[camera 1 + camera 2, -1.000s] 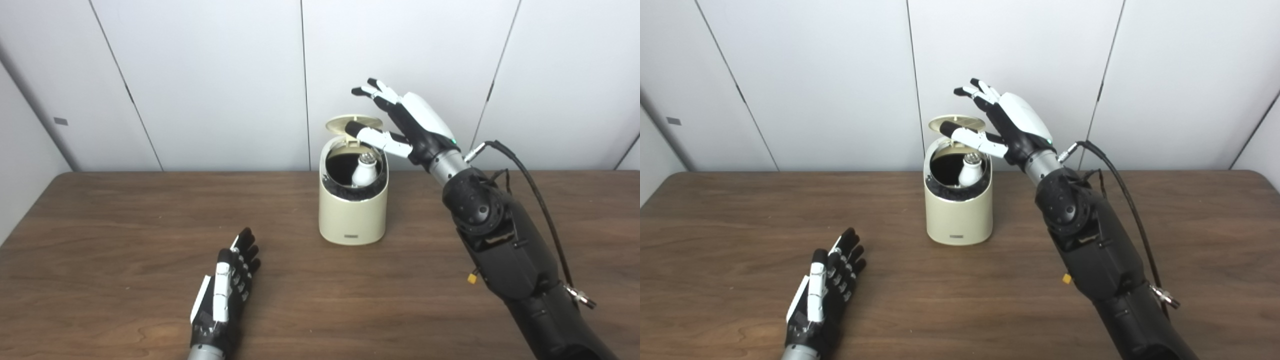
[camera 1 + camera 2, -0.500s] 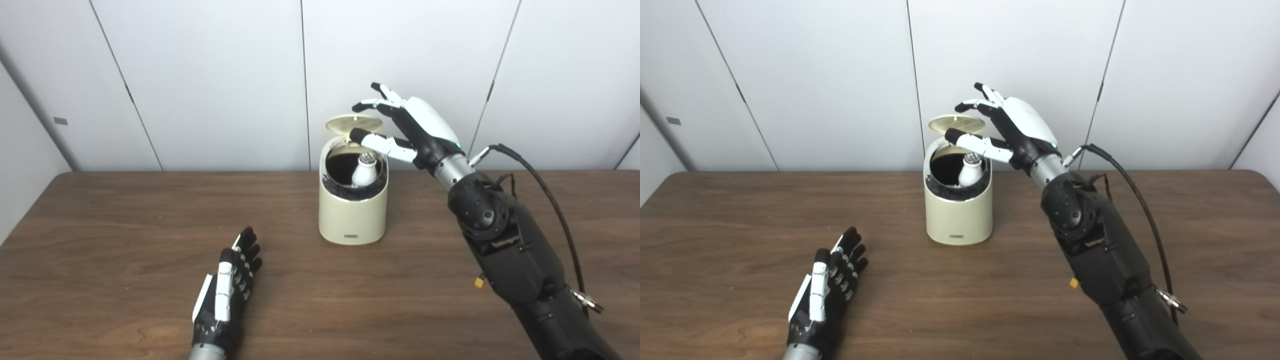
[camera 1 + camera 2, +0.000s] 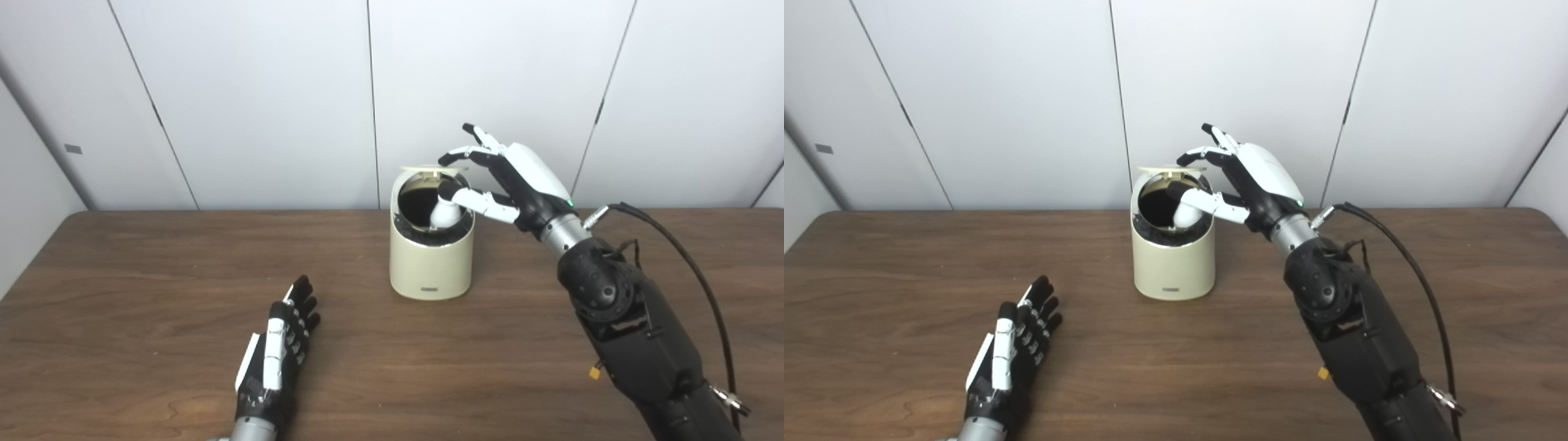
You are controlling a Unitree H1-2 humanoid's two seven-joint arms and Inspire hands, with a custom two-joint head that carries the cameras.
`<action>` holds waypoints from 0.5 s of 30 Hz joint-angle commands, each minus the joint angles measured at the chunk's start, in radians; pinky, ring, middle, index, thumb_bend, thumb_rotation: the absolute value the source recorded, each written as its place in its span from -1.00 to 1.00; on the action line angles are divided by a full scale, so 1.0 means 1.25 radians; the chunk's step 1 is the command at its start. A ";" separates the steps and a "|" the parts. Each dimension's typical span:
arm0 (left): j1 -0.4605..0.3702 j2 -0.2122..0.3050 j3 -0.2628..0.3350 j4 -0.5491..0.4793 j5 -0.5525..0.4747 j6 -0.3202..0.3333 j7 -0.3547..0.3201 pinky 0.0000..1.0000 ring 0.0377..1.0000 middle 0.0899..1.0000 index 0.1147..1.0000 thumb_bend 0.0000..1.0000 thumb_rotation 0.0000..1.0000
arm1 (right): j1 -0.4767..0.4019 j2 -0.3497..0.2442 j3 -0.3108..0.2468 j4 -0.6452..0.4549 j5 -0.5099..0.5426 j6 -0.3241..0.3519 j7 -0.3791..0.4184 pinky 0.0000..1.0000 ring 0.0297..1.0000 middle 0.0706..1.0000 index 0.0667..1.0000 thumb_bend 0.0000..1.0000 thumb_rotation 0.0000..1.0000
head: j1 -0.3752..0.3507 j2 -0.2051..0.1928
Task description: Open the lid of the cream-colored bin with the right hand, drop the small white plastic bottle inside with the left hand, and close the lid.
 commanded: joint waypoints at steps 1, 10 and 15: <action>0.012 0.000 0.001 0.022 0.008 0.019 0.008 1.00 1.00 1.00 1.00 0.38 1.00 | -0.018 -0.011 -0.003 -0.039 -0.003 -0.012 0.005 1.00 1.00 1.00 0.44 0.38 1.00 | 0.001 0.003; 0.012 -0.003 0.002 0.020 0.004 0.023 0.008 1.00 1.00 1.00 1.00 0.37 0.96 | 0.013 -0.013 0.010 -0.075 -0.024 -0.011 0.029 1.00 1.00 1.00 0.44 0.32 1.00 | 0.003 0.005; 0.010 0.001 -0.003 0.024 0.010 0.021 0.004 1.00 1.00 1.00 1.00 0.33 0.97 | 0.028 -0.025 0.028 -0.084 -0.048 -0.004 0.051 1.00 1.00 1.00 0.46 0.32 1.00 | 0.004 0.006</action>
